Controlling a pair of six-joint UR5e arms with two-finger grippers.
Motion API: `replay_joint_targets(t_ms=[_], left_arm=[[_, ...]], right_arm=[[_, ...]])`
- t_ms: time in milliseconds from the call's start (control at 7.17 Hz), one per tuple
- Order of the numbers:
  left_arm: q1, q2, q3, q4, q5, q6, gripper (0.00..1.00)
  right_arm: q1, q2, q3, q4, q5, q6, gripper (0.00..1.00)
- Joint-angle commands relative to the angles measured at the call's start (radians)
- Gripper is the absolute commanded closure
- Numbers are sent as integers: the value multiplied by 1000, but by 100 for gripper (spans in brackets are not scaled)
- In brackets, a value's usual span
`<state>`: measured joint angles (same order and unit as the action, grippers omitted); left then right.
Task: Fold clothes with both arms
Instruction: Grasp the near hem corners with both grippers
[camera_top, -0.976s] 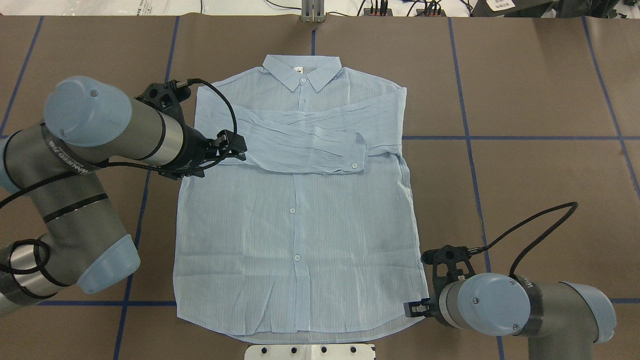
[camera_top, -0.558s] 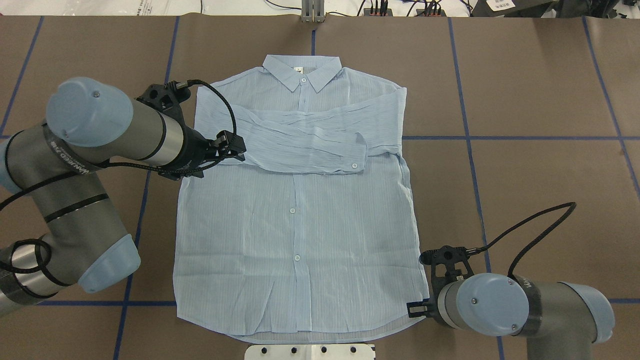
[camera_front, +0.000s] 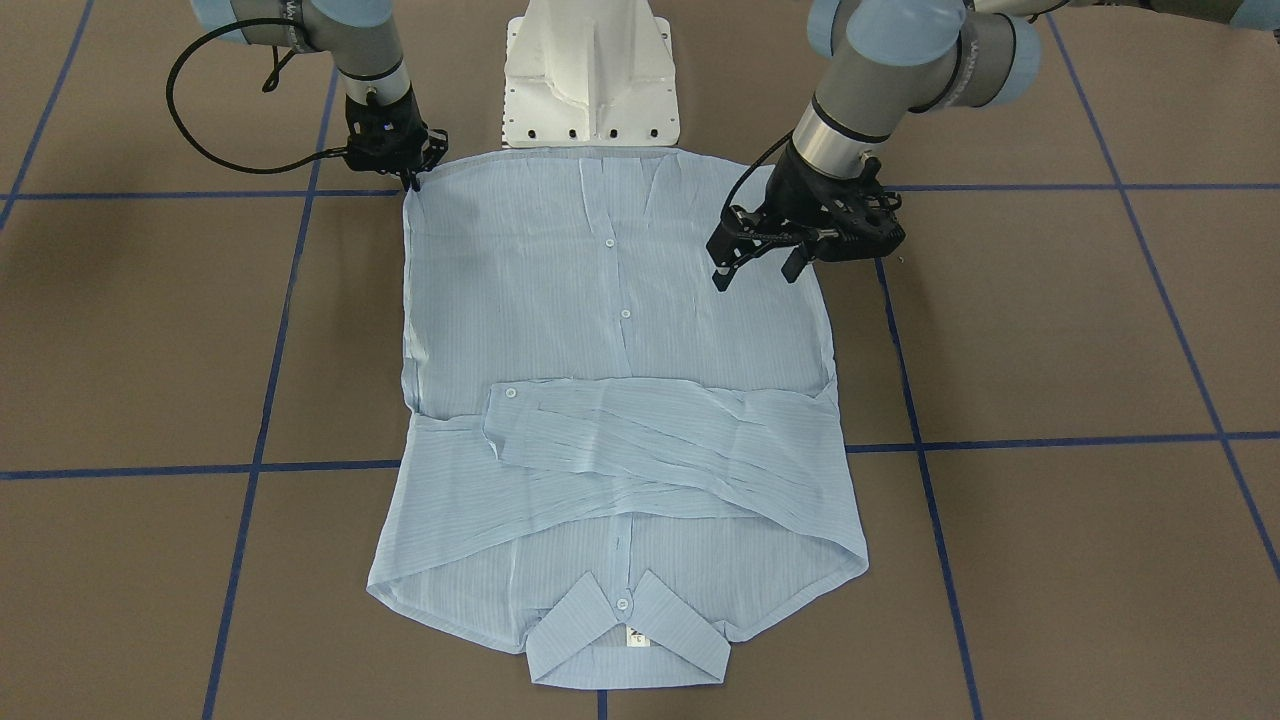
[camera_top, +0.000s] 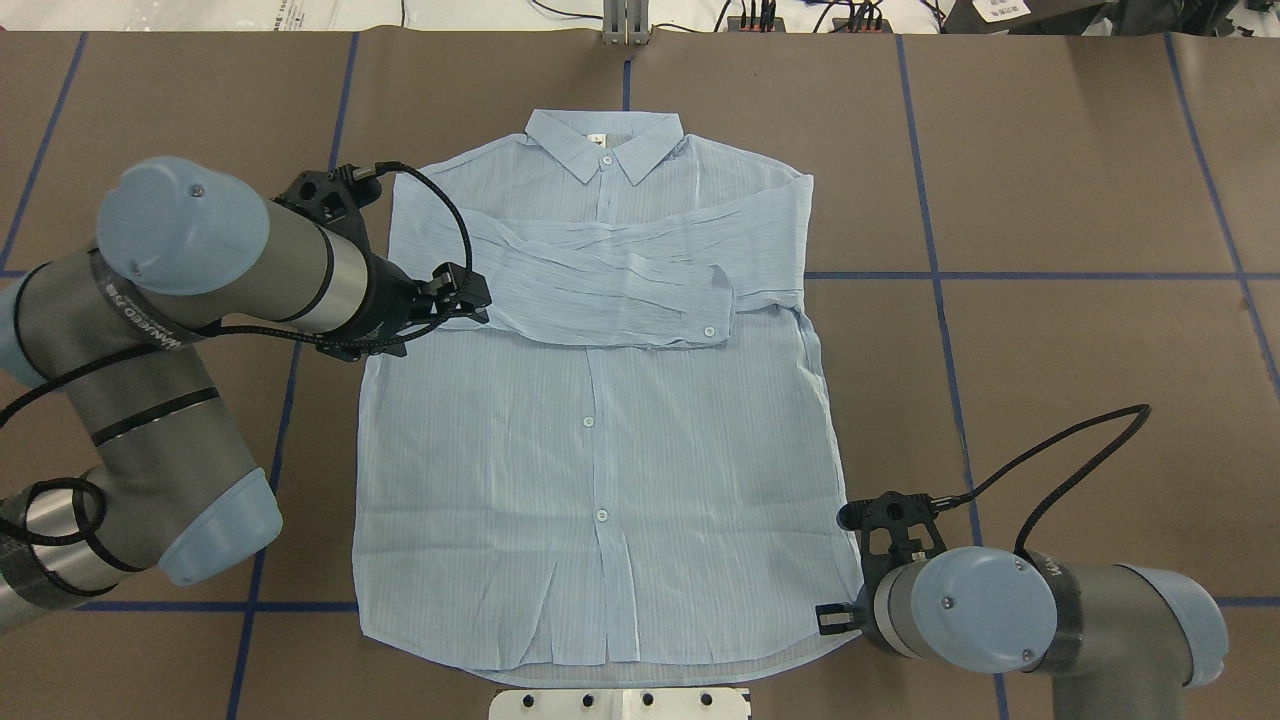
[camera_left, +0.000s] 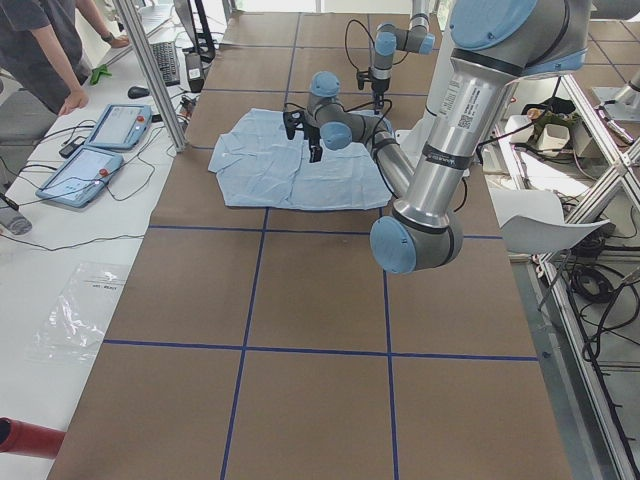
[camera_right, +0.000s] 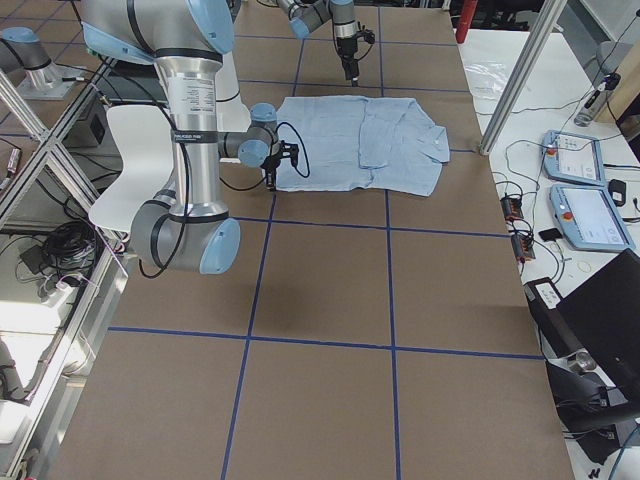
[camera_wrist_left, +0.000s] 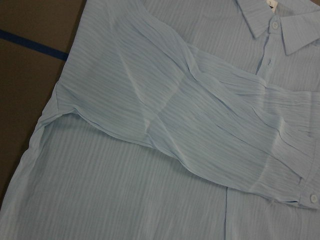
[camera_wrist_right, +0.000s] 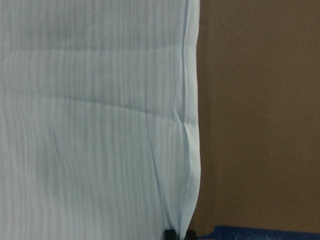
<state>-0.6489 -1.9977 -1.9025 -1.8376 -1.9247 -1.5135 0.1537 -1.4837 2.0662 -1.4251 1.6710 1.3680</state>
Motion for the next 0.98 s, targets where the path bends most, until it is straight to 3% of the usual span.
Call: replay_joint_targets(t_ms=[0,418,697,836], left_arm=[[0,4,2,-2,1,1,0],[26,110,-73,-8,9,-16,0],[229,267,-221,-6,144,-206,0],[350,325,-234,-2,242,-294,1]], right_arm=[[0,2,3,0,-7,0,100],[1,11,69,2,-11,2,100],[0,25,66,18,-11,3,100],[1,23,63,31,-13,3,100]])
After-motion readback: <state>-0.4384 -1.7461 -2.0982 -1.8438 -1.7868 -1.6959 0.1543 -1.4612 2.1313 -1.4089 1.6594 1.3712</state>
